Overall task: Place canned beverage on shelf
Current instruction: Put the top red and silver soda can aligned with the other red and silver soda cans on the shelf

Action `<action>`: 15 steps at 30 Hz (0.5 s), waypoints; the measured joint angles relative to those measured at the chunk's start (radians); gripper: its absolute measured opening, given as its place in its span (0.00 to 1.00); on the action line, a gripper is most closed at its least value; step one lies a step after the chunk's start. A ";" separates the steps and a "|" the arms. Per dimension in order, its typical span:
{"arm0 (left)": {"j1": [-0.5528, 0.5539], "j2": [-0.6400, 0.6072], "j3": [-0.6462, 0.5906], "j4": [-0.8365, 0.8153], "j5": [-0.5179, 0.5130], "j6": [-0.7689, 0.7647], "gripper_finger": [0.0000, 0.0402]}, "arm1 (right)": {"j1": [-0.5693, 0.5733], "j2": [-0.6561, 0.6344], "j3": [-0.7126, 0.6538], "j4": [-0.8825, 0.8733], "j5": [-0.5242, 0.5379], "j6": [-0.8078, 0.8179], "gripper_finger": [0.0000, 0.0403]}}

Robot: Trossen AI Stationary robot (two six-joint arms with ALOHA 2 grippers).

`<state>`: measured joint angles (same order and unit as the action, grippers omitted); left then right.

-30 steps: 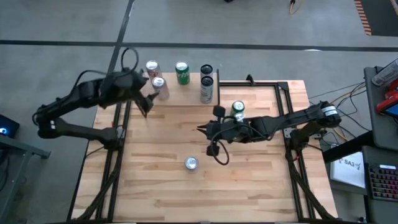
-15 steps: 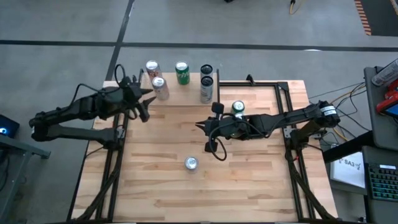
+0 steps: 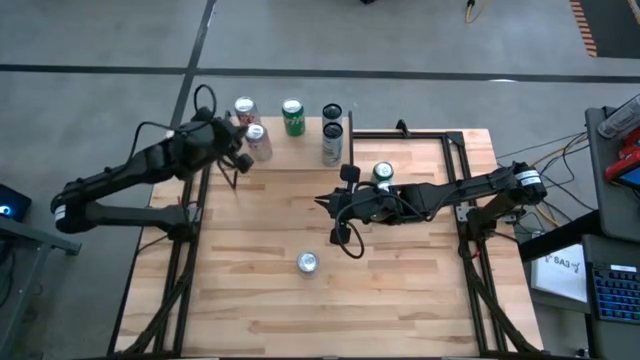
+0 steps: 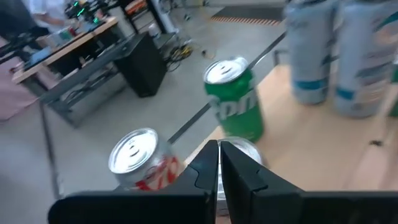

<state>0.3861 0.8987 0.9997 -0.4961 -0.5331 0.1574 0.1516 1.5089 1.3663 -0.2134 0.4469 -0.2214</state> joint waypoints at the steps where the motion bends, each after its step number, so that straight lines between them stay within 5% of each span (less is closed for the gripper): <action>1: 0.014 0.009 0.000 0.000 0.000 0.006 0.00 | 0.000 0.000 0.000 0.000 0.000 0.000 0.03; 15: 0.036 0.118 -0.001 0.000 0.000 0.029 0.00 | 0.000 -0.001 0.000 -0.020 0.000 0.012 0.03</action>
<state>0.4225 1.0171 0.9989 -0.4961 -0.5335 0.1864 0.1516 1.5082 1.3663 -0.2331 0.4469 -0.2092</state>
